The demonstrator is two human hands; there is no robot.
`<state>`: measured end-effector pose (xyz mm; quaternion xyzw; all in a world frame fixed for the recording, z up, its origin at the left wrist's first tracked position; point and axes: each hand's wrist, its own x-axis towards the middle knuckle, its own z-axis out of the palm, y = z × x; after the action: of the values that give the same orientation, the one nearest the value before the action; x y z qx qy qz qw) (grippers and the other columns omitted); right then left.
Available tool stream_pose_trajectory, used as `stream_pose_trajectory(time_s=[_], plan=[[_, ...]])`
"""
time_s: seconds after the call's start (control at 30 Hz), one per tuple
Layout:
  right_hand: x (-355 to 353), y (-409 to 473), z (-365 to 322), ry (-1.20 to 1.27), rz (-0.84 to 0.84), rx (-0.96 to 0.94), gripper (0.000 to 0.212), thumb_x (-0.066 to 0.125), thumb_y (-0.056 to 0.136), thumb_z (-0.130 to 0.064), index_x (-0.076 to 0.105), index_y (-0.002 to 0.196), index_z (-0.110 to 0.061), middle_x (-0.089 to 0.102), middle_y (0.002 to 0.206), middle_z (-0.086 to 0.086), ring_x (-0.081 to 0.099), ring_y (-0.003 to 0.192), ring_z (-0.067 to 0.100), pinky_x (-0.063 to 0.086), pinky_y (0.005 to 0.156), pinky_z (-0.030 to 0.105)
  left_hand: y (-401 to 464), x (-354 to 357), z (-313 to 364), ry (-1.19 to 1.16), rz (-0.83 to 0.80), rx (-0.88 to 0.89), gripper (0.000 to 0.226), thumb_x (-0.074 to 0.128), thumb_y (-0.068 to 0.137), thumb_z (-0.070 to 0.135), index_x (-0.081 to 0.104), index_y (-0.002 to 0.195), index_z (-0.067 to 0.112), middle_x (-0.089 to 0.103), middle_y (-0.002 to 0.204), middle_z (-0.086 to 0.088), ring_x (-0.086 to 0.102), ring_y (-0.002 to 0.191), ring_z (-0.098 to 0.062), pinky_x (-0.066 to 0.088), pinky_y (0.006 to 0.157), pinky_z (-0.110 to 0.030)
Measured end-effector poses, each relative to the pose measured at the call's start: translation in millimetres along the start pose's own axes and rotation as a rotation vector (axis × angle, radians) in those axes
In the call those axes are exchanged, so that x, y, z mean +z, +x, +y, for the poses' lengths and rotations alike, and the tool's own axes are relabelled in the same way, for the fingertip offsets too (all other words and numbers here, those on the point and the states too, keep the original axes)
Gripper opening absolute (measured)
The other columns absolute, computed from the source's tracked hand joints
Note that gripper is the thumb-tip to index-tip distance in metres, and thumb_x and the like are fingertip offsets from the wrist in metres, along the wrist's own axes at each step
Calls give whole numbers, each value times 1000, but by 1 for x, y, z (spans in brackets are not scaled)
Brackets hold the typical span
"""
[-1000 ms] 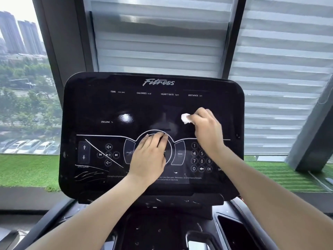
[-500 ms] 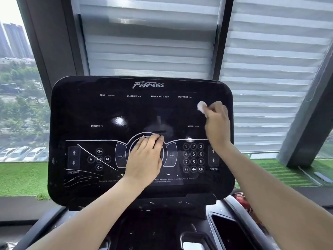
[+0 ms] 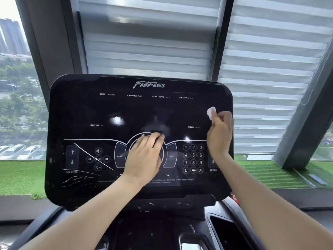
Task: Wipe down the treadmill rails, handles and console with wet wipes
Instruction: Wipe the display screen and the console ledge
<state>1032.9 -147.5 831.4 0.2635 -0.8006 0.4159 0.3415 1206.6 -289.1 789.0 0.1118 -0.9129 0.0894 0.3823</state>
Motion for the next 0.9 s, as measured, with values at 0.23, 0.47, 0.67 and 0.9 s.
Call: stream_pose_trajectory(time_s=[0.23,0.47,0.67,0.9], plan=[[46,-54,-72,94,-218,-451,28,48,96,-7,57,122,-14,47,107,-1,36,97,16,39,81,30,-11,-6,-32,12,-11,-55,61,71,67,10,57,127,6,57,124,-7,60,110,-22,37,107,-39],[23,6,-40,11,81,-173,36,46,96,-6,65,112,-32,41,96,-14,42,95,18,33,81,26,-21,-13,-53,26,-2,-95,61,75,67,13,58,125,6,60,121,-6,62,107,-21,39,105,-39],[63,-44,-97,89,11,-357,41,40,86,2,62,119,-11,44,98,-7,29,86,10,38,67,25,-25,-14,-62,11,13,-98,62,76,65,10,58,125,6,60,121,-6,62,107,-21,40,104,-39],[53,-19,-84,4,-38,-637,39,42,84,-1,69,111,-10,56,91,4,42,85,20,48,62,28,-35,-13,-67,10,11,-113,59,72,70,13,58,127,10,59,123,-2,62,108,-16,32,107,-34]])
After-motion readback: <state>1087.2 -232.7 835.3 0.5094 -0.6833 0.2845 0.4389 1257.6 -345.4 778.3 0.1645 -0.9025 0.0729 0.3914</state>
